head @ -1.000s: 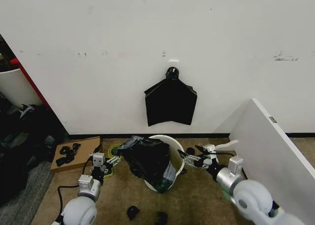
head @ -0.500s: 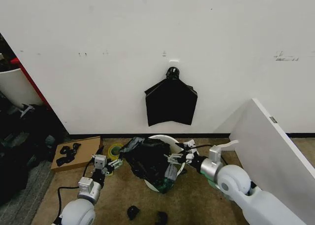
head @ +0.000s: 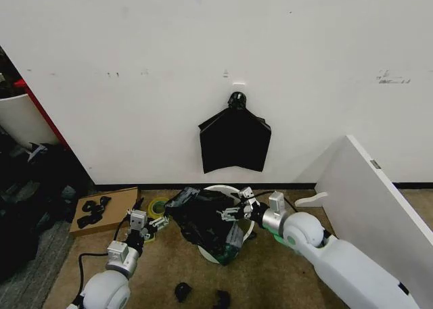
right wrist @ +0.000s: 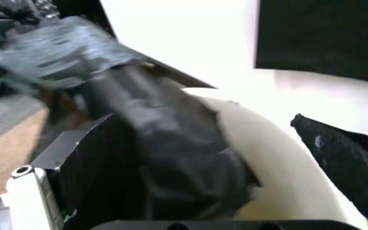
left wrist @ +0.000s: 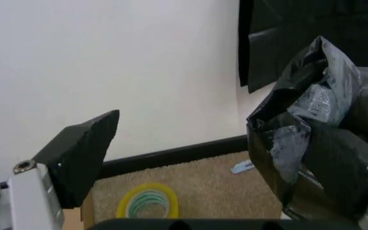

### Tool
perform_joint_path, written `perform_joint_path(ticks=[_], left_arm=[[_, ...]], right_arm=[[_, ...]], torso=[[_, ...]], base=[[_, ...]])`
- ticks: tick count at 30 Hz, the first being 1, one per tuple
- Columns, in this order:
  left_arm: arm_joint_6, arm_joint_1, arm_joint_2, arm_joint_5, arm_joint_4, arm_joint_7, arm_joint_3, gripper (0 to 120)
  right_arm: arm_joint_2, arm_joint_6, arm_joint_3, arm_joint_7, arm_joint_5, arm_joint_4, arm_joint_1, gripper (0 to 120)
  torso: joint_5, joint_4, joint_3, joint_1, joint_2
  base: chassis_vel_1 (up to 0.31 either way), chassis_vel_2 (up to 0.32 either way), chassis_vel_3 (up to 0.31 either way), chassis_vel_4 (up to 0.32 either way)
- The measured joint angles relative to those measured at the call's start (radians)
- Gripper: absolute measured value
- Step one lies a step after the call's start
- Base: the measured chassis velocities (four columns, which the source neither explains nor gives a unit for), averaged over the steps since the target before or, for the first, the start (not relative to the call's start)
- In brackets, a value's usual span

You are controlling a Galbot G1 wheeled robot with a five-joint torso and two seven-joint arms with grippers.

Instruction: Place the garbage bag over the trash bin.

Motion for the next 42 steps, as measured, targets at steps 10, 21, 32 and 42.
perform_joint_path(ticks=[10, 21, 32, 42], left_arm=[[-0.002, 0.0, -0.007, 0.003, 0.002, 0.002, 0.0, 100], [-0.004, 0.006, -0.006, 0.007, 0.003, 0.003, 0.001, 100], [-0.005, 0.001, -0.008, 0.009, 0.003, 0.003, 0.002, 100], [-0.039, 0.038, 0.022, 0.019, -0.023, 0.096, -0.013, 100]], right_arm=[[-0.007, -0.114, -0.034, 0.001, 0.081, -0.04, 0.048, 84], [0.01, -0.132, -0.054, 0.005, 0.07, -0.062, 0.058, 42], [0.011, -0.111, -0.03, 0.057, 0.086, -0.015, 0.009, 1], [0.032, -0.122, 0.007, 0.184, 0.127, 0.009, -0.03, 0]], torso=[[-0.0001, -0.0003, 0.0, 0.0, 0.0], [-0.0001, -0.0002, 0.0, 0.0, 0.0], [0.0, -0.0002, 0.0, 0.0, 0.0], [-0.0001, -0.0002, 0.0, 0.0, 0.0]], base=[[0.0, 0.0, 0.0, 0.0], [0.0, 0.0, 0.0, 0.0], [0.0, 0.0, 0.0, 0.0], [0.0, 0.0, 0.0, 0.0]])
